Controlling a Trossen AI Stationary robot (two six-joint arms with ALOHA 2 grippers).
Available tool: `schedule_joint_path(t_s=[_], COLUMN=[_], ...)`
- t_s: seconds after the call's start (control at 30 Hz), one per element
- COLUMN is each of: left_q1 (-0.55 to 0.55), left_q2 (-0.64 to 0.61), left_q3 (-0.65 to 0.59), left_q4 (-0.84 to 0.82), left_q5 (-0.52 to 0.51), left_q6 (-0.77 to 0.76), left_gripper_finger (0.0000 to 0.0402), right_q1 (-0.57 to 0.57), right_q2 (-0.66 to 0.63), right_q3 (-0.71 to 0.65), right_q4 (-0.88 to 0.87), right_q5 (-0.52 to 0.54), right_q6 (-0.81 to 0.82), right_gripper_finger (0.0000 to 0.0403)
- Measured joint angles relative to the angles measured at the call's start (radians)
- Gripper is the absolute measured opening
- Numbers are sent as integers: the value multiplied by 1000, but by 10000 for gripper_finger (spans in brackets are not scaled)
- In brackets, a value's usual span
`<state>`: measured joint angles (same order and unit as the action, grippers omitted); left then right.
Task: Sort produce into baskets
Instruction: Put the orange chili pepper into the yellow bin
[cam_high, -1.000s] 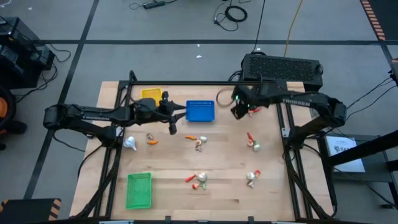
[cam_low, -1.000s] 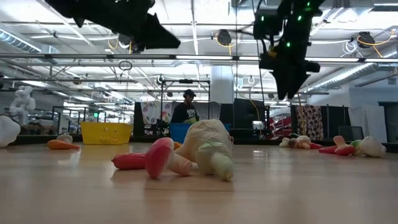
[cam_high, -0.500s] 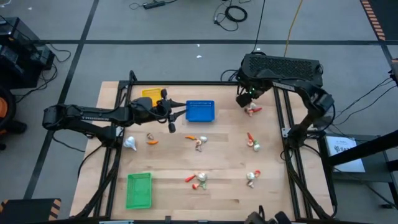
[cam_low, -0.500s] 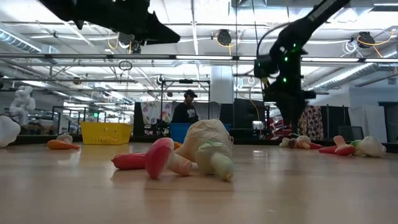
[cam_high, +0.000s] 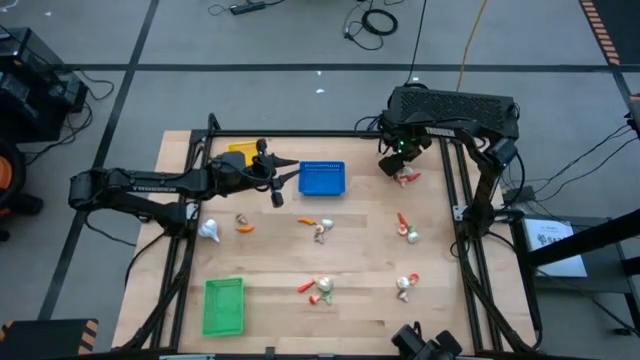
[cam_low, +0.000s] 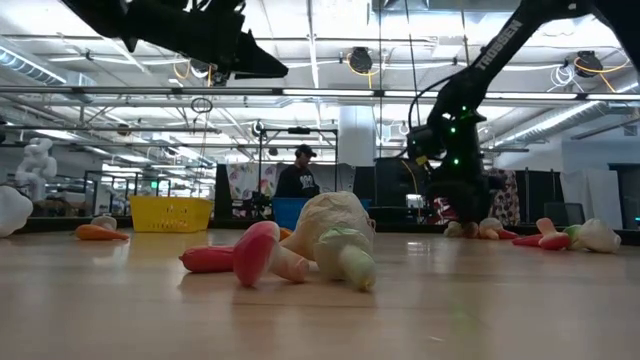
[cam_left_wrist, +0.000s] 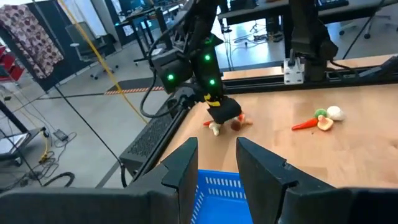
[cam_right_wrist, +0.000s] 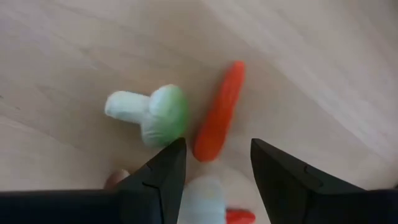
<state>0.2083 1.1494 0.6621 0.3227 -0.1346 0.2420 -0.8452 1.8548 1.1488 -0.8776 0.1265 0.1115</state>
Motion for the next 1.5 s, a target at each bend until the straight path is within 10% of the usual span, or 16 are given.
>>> schedule_joint_path(t_s=[0.37,0.8,1.07,1.5], left_q1=[3,4,4,80], left_q2=[22,22,20,-94], left_q3=[1,1,1,-5], left_q4=[14,8,-12,-396], left_q5=[0,0,-12,-448], left_q6=[0,0,17,-16], left_gripper_finger=[118,118,118,118], right_q1=[-3,-5,11,323], right_q2=[37,7,-141,-180], right_q3=[5,27,71,71], right_q4=[31,17,-40,385], right_q5=[-3,20,37,-51], right_q6=[-9,15,45,93], right_gripper_finger=[157,20,25,27])
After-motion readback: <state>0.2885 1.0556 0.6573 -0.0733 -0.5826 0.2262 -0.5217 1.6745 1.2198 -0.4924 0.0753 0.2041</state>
